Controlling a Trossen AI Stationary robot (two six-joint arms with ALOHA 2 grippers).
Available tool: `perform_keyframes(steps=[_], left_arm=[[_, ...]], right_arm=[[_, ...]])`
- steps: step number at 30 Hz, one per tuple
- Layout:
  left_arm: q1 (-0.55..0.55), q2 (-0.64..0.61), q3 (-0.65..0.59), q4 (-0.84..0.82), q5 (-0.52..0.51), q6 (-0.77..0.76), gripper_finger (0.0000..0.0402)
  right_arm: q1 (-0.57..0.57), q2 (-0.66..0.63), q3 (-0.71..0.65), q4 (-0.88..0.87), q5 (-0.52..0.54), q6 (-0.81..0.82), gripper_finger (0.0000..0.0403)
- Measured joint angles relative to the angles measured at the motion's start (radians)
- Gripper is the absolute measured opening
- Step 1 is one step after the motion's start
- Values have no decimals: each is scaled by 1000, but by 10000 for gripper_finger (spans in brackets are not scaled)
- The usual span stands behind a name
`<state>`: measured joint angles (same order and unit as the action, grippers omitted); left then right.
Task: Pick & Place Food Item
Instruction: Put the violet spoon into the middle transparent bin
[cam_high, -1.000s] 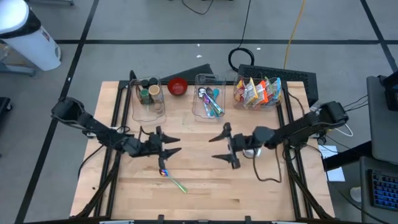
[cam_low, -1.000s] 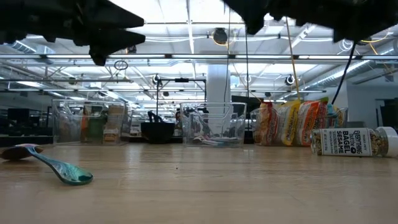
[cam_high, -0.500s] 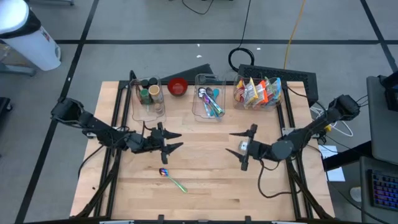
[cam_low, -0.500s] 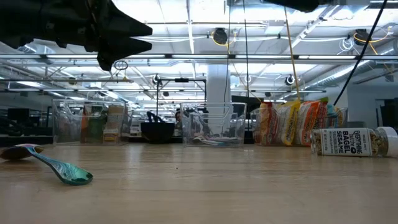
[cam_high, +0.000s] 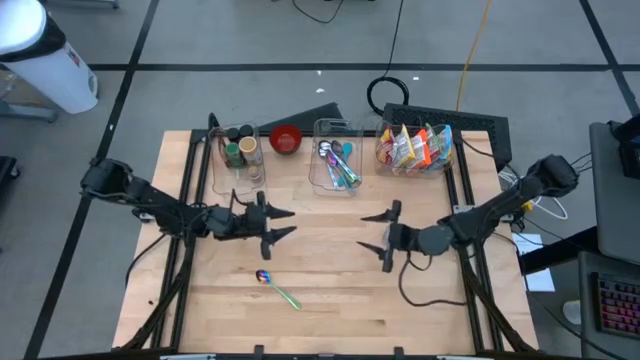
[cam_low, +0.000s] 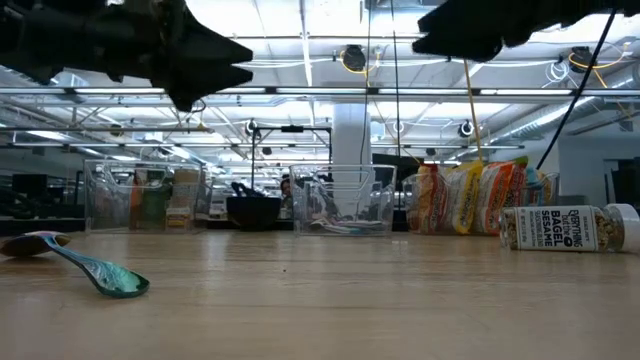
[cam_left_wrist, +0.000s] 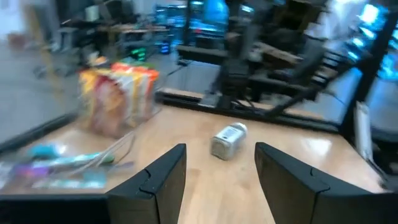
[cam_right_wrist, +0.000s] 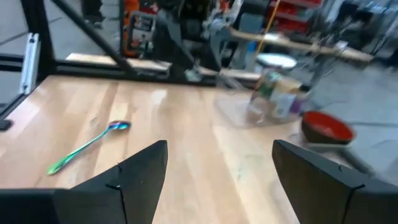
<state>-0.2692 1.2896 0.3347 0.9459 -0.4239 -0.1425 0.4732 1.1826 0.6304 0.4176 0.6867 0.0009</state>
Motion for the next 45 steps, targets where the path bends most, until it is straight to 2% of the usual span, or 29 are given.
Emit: perform_keyframes(steps=[3, 6, 14, 18, 21, 24, 27, 32, 35, 39, 45], left_arm=[[-4, -24, 0, 7, 64, 87, 196], [-10, -51, 1, 10, 67, 107, 196], [-79, -126, 1, -64, 67, 129, 196], [-147, -191, 1, -206, 67, 73, 196], [-221, -221, 9, -327, 66, -13, 196], [-311, -220, 70, -479, 60, -75, 196], [-393, -177, 186, -690, 35, -133, 196], [-469, -5, 405, -1041, -29, -223, 196], [-487, 104, 496, -1130, -15, -245, 196], [-482, 243, 584, -1188, 73, -242, 196], [-453, 373, 665, -1343, 176, -252, 195]], right_arm=[[-33, 51, 11, 8, -74, 30, 281], [-71, 146, 78, 2, -164, 41, 281], [-122, 473, 373, -62, -432, 27, 281], [-123, 571, 462, -133, -454, -15, 281], [-130, 584, 469, -173, -451, -13, 281], [-145, 582, 470, -223, -450, 37, 281], [-157, 576, 469, -258, -448, 79, 281], [-174, 574, 470, -260, -448, 88, 281], [-192, 574, 468, -269, -448, 73, 281], [-215, 574, 430, -243, -447, 66, 281], [-237, 574, 292, -30, -448, 67, 281]])
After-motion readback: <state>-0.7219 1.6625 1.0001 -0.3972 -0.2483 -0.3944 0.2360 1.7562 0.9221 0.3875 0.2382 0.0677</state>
